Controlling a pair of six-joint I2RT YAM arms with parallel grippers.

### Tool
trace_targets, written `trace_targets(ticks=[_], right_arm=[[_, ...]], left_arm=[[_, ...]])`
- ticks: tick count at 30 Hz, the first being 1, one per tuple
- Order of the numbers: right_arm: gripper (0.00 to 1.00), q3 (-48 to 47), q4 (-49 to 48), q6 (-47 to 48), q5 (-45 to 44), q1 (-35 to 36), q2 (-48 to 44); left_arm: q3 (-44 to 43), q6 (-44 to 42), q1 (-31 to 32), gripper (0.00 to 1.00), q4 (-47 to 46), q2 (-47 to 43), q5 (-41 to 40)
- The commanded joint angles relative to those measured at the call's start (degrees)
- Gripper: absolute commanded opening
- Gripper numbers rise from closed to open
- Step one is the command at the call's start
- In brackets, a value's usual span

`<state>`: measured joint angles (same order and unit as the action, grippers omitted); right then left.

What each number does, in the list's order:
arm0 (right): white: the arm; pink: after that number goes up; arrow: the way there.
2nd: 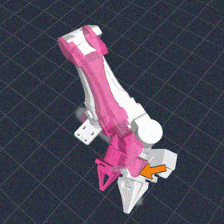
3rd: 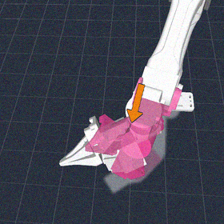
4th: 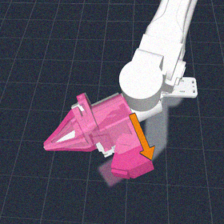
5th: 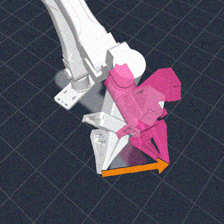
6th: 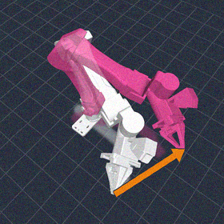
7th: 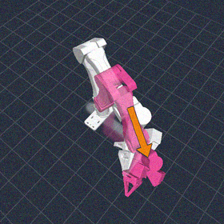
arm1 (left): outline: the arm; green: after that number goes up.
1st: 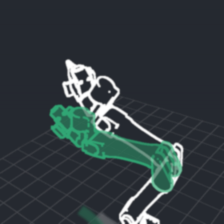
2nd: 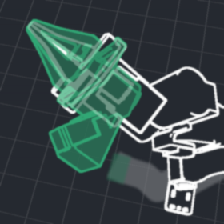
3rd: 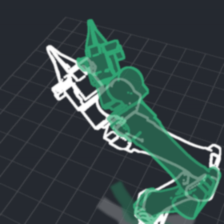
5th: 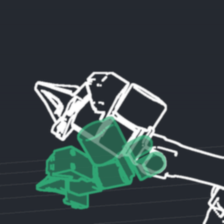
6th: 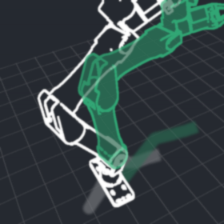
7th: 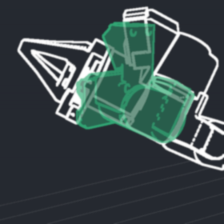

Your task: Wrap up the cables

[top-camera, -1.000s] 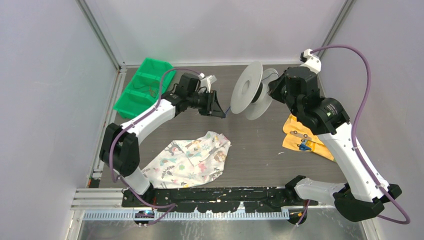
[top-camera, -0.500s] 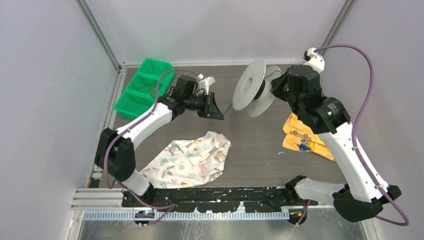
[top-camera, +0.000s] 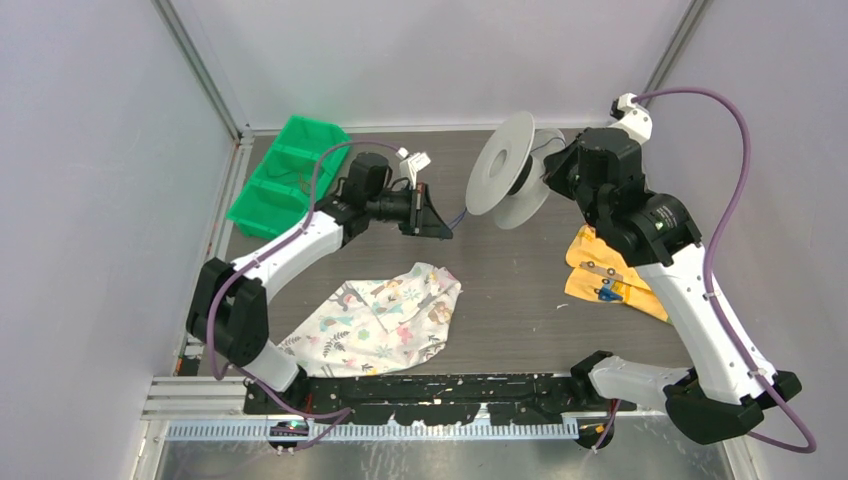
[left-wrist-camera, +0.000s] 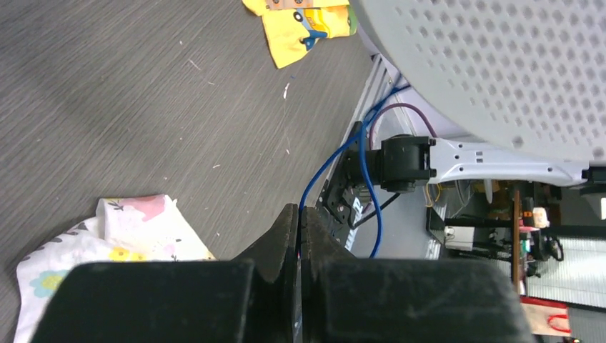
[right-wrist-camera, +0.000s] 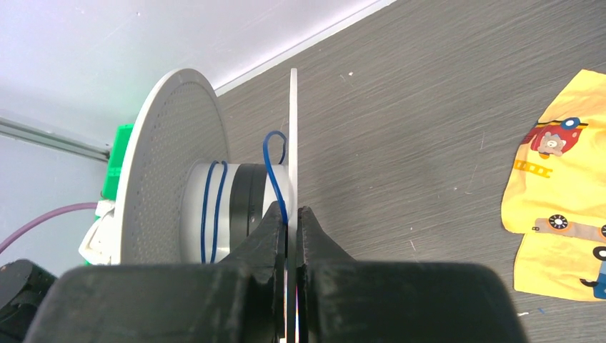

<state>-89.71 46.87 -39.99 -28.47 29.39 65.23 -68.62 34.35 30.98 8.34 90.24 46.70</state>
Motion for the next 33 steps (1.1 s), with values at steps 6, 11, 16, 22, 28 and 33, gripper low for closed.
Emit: trace_targets(ticks=[6,11,16,22,28,33], right_arm=[[0.01,-0.40,-5.73,-3.72,7.13,-9.23,1.18],[0.01,-0.16,-5.18,-5.45,13.27,-11.02,4.12],[0.01,1.81,-6.46,-7.30,17.12,-11.03,5.99],[0.01,1.48,-8.03,-8.55,21.15,-11.06,8.00],[0.01,0.81,-8.48,-7.88,21.67,-9.70,9.56],[0.01,-1.38,-3.93,-4.37,19.85,-4.90,13.71]], left_arm=[[14.24,-9.12,0.95,0.00,-16.80,-15.69,-6.01],[13.53,-20.89,4.55,0.00,-9.69,-19.48,-8.21],[15.37,-19.47,4.79,0.00,-16.68,-22.05,-5.88],[12.65,-19.03,5.28,0.00,-15.66,-21.68,-2.91],[8.89,-19.25,6.92,0.00,-13.47,-19.20,-2.54],[3.78,-18.58,8.83,0.00,-13.24,-16.84,-1.62]])
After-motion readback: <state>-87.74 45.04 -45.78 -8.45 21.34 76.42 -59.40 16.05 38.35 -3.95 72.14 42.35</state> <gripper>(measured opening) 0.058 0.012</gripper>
